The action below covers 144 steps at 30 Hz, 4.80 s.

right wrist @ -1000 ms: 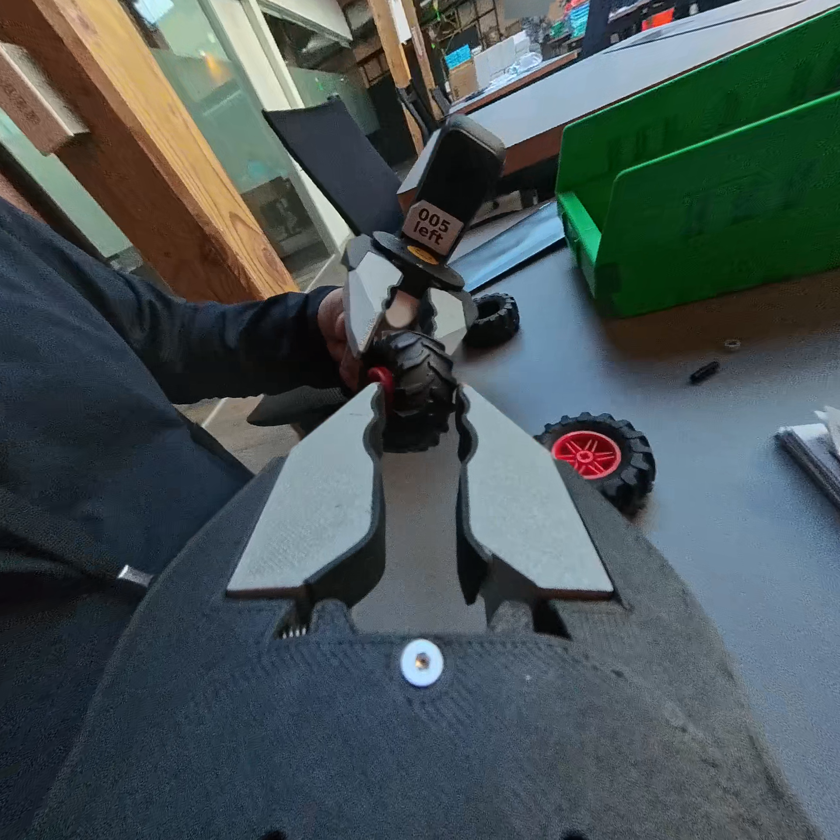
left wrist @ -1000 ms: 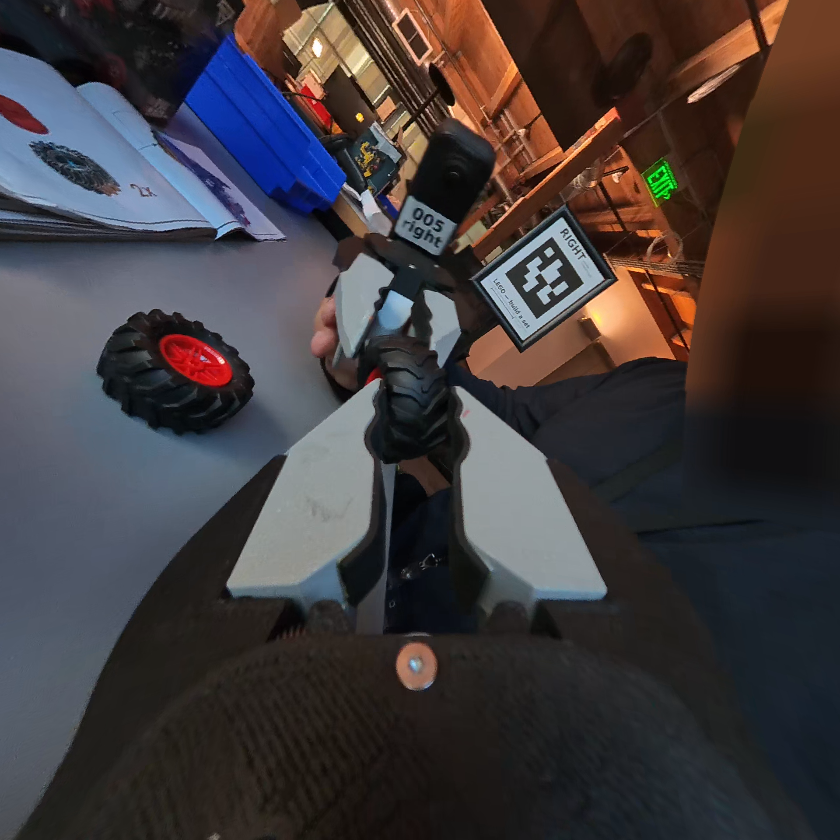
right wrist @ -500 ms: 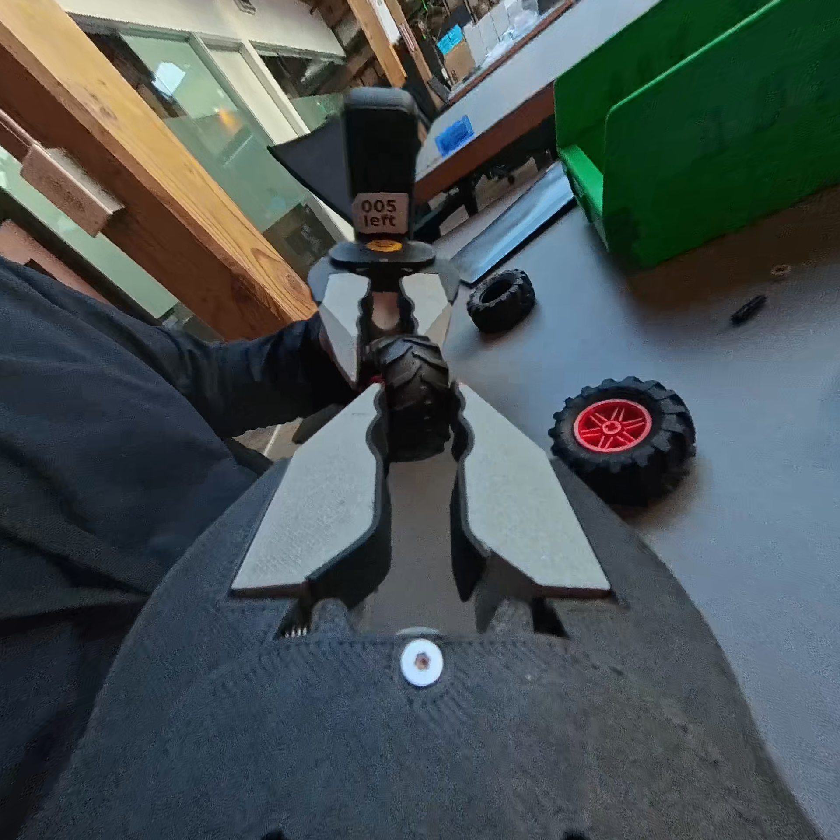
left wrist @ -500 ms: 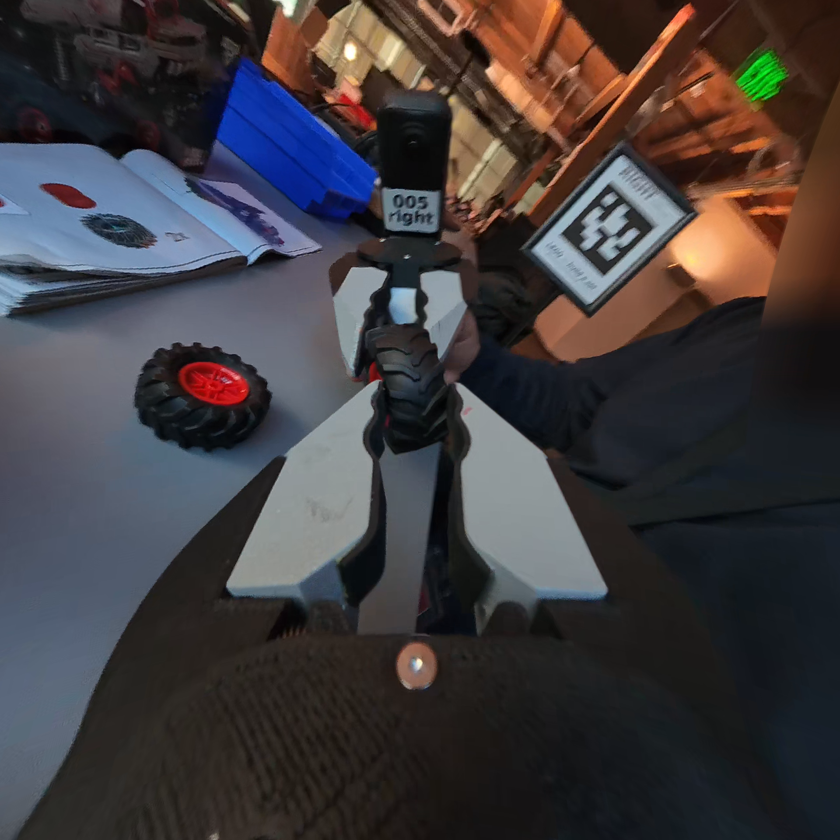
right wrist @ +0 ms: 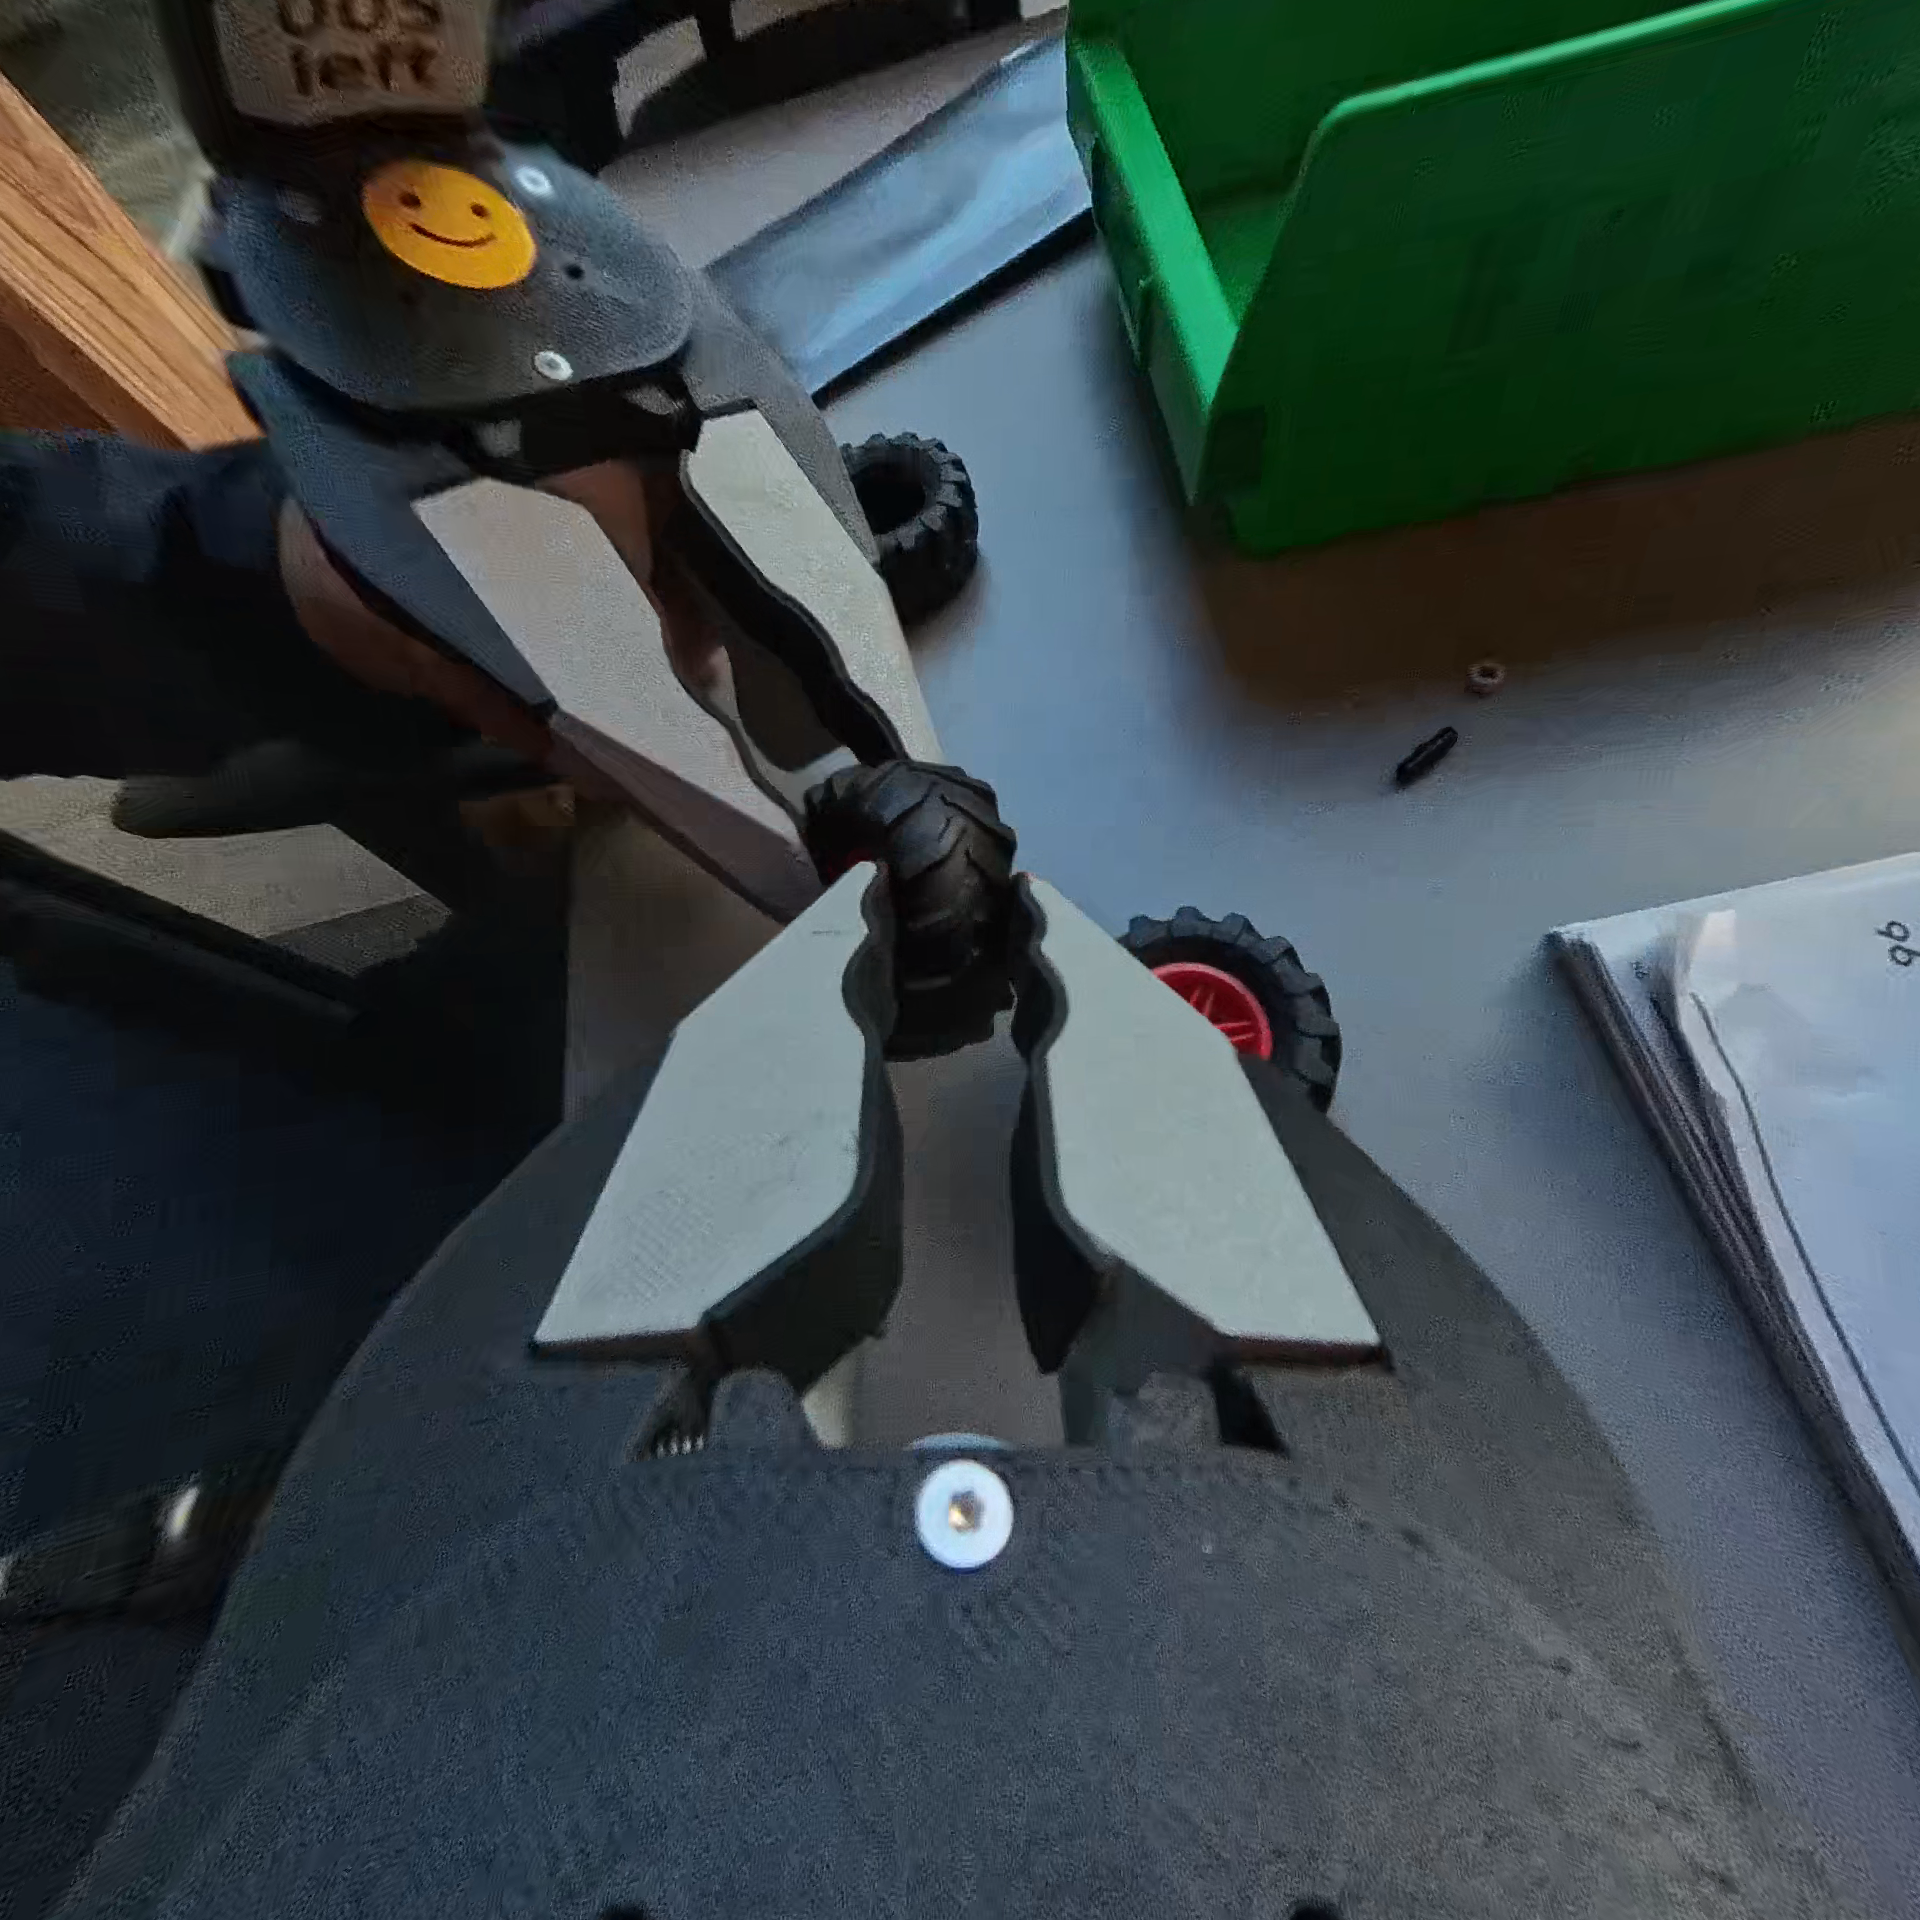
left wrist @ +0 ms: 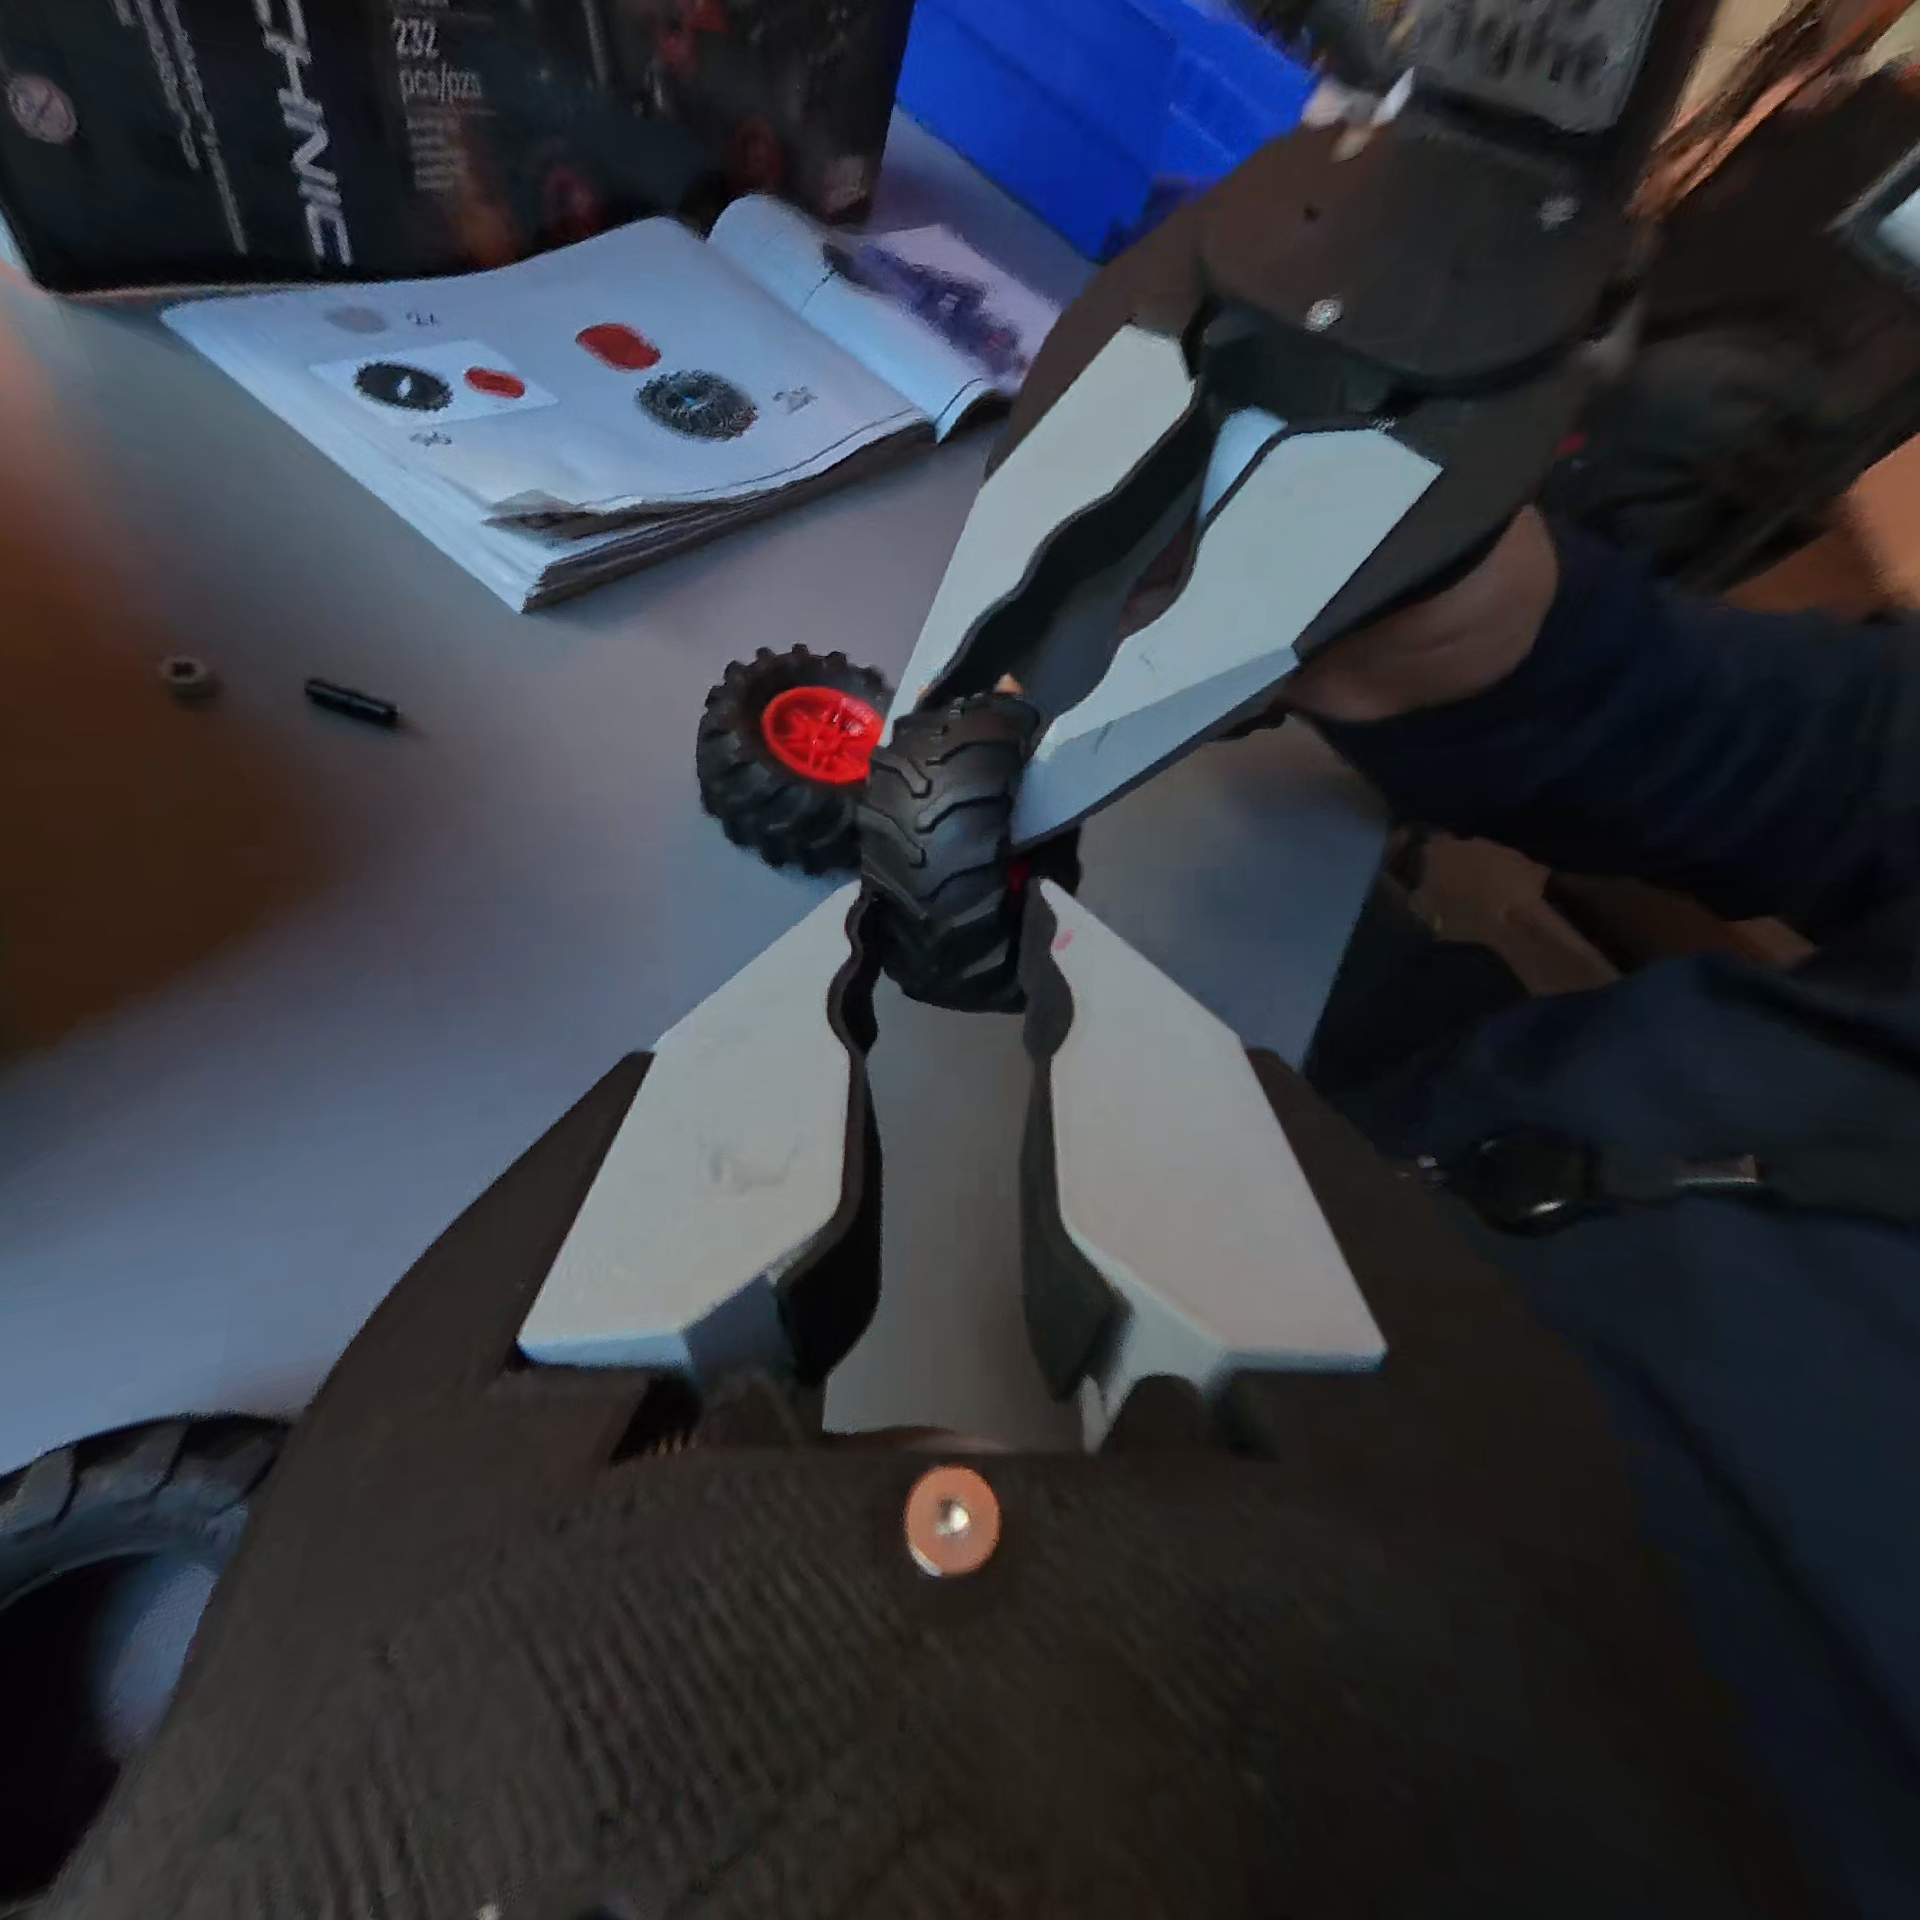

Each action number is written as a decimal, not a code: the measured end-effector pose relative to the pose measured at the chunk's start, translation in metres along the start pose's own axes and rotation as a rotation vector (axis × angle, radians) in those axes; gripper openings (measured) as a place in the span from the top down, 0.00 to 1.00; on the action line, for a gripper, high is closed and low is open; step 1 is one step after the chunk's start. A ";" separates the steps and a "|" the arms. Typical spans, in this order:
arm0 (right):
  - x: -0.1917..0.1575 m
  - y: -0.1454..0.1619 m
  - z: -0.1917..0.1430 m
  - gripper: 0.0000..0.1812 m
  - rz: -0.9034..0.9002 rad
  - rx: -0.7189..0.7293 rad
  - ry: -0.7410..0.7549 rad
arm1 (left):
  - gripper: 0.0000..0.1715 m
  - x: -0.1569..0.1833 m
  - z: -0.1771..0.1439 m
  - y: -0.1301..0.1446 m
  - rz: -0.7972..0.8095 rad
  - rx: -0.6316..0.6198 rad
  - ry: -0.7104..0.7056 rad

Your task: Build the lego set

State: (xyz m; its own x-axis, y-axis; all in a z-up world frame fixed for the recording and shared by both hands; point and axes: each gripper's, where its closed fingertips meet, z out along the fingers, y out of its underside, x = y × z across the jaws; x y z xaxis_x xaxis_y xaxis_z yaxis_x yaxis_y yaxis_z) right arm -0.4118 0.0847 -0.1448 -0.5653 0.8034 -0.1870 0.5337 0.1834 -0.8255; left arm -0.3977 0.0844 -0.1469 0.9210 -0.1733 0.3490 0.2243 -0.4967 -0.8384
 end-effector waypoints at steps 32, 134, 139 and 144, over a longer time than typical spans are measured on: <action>0.009 -0.029 0.012 0.87 0.200 0.254 -0.143 | 0.85 -0.034 -0.013 -0.018 0.310 0.089 -0.470; -0.037 0.013 -0.035 0.88 -0.007 0.128 -0.295 | 0.86 0.065 0.019 0.012 -0.378 -0.170 0.535; -0.042 0.009 -0.039 0.89 0.212 0.207 -0.479 | 0.86 0.069 0.017 0.012 -0.218 -0.139 0.500; -0.047 0.004 -0.042 0.90 0.342 0.220 -0.615 | 0.85 0.076 0.012 0.011 -0.164 -0.131 0.550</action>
State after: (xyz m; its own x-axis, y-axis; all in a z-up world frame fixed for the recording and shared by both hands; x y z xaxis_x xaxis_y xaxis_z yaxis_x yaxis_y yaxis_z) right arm -0.3567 0.0712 -0.1173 -0.6749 0.3203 -0.6647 0.6416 -0.1903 -0.7431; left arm -0.3215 0.0757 -0.1341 0.5690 -0.4841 0.6648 0.2762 -0.6490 -0.7089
